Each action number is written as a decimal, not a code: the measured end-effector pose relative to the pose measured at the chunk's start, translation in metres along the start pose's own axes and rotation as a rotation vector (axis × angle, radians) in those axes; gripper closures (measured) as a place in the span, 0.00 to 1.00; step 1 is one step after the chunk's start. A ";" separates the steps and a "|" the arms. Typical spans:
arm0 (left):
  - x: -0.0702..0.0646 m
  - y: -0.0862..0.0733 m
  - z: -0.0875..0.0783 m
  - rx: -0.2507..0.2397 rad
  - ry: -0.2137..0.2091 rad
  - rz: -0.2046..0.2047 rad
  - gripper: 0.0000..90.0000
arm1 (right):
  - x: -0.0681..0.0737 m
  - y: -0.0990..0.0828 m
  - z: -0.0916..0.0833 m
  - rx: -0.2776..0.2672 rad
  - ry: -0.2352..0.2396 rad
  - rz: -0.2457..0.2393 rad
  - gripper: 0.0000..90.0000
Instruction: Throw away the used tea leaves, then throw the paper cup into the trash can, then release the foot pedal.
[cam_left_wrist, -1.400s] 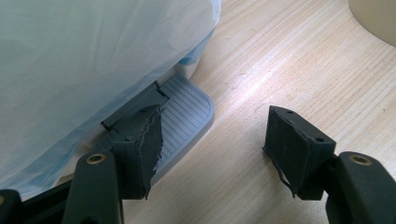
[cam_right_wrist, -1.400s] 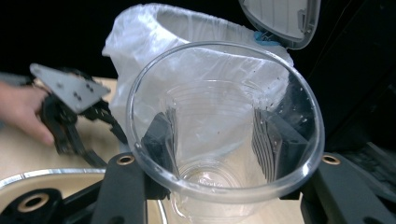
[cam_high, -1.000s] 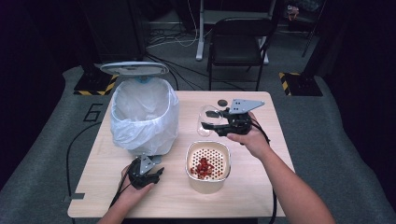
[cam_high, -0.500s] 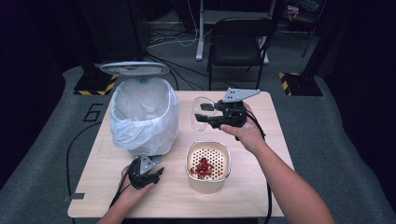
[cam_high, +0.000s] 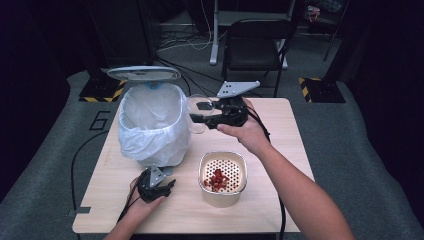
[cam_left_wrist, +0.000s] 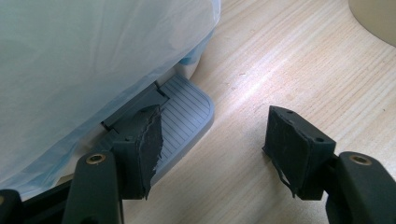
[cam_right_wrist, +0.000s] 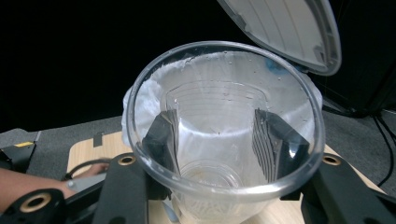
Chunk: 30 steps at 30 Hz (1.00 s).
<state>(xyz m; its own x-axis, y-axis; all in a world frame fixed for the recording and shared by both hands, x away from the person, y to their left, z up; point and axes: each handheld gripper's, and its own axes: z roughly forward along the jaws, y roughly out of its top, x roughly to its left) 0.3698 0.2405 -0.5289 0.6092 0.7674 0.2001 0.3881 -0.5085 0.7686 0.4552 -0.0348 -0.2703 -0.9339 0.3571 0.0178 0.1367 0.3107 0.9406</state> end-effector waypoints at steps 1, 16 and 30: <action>-0.001 0.000 0.001 -0.010 0.000 -0.013 0.41 | 0.001 0.002 0.003 0.000 0.006 0.002 0.56; 0.002 0.001 -0.001 0.002 0.000 0.022 0.41 | 0.003 0.028 0.038 0.034 0.022 0.007 0.56; 0.002 0.001 -0.001 0.001 0.001 0.021 0.41 | 0.005 0.045 0.081 0.066 -0.004 -0.020 0.56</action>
<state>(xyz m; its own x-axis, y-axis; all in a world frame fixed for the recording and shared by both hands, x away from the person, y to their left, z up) 0.3709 0.2416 -0.5275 0.6167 0.7569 0.2163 0.3758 -0.5245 0.7640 0.4838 0.0520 -0.2548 -0.9352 0.3541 -0.0019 0.1402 0.3753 0.9162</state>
